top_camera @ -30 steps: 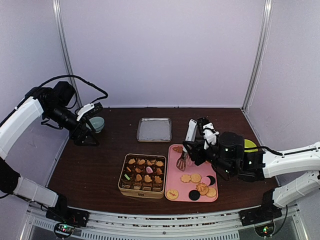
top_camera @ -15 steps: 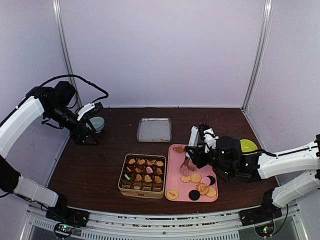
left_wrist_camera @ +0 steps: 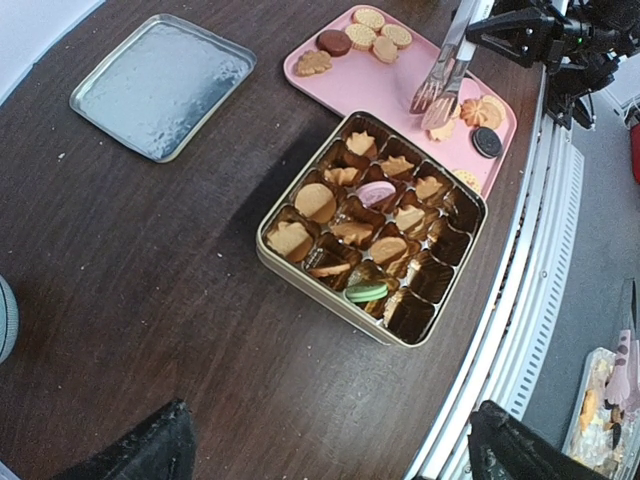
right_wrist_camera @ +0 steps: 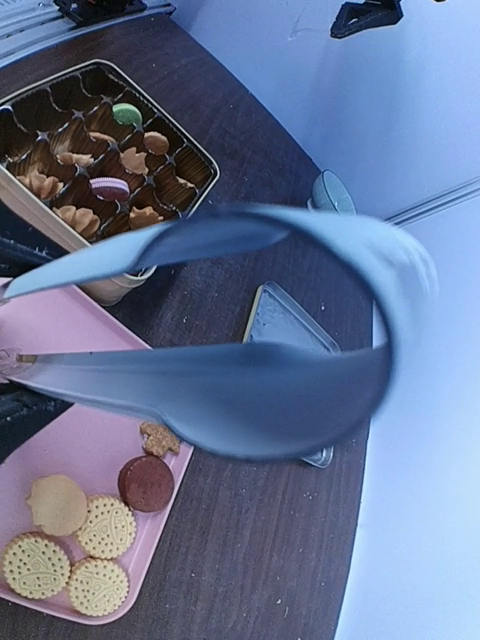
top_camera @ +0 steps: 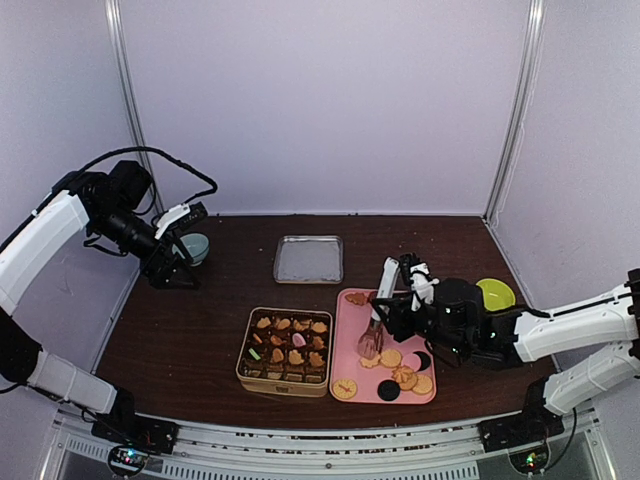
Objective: Pack the cookies
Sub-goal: Pick up the fake cookies from the plate, then place the fake cookies in the empty pocket of the box.
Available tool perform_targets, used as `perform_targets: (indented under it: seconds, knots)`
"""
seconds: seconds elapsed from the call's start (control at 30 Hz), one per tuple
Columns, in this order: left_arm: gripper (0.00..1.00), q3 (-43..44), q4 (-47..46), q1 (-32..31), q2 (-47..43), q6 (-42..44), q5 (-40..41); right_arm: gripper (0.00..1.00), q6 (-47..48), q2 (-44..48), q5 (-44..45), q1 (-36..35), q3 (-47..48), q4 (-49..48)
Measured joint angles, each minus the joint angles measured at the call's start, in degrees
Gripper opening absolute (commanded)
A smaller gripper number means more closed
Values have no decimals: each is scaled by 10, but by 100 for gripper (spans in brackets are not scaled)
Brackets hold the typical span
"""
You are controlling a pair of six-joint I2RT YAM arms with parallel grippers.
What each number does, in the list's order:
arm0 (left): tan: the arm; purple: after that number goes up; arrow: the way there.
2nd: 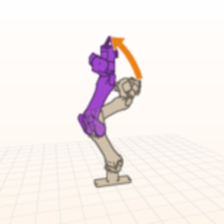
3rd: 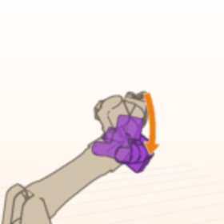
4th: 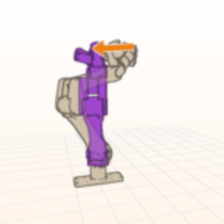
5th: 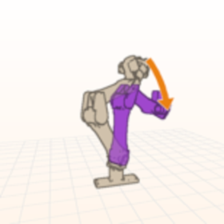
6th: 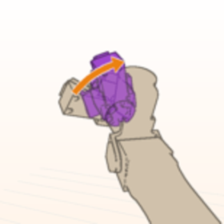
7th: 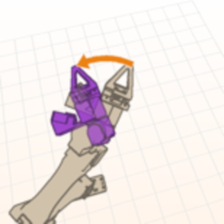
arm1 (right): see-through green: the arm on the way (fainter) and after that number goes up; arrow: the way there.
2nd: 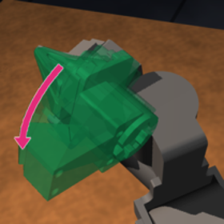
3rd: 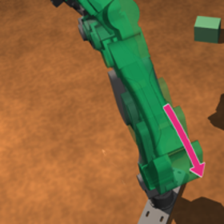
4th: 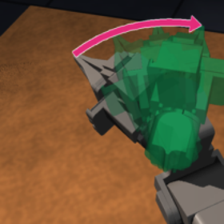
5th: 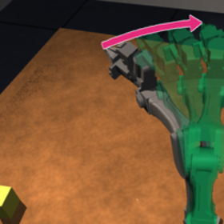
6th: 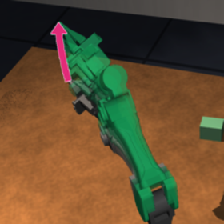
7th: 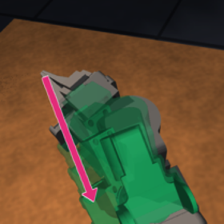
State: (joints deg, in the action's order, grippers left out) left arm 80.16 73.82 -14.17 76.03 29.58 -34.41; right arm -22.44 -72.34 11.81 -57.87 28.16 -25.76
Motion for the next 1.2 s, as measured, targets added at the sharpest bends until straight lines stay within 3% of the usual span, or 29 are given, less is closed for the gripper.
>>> perform_targets:
  seconds: [0.23, 0.4, 0.77, 1.0, 1.2]
  knots:
    - [98, 0, 0, 0, 0, 0, -1, 9, -18, 40, -5, -3, -14, 14]
    - [98, 0, 0, 0, 0, 0, -1, 0, -28, 55, -5, -3, -14, 31]
    - [98, 0, 0, 0, 0, 0, 0, 0, -26, 84, -3, -17, 16, 75]
    - [98, 0, 0, 0, 0, 0, 10, 0, 3, 91, 10, -59, 94, 99]
    - [98, -12, -5, 18, 0, -6, 17, 0, 34, -12, 13, -105, 222, 80]
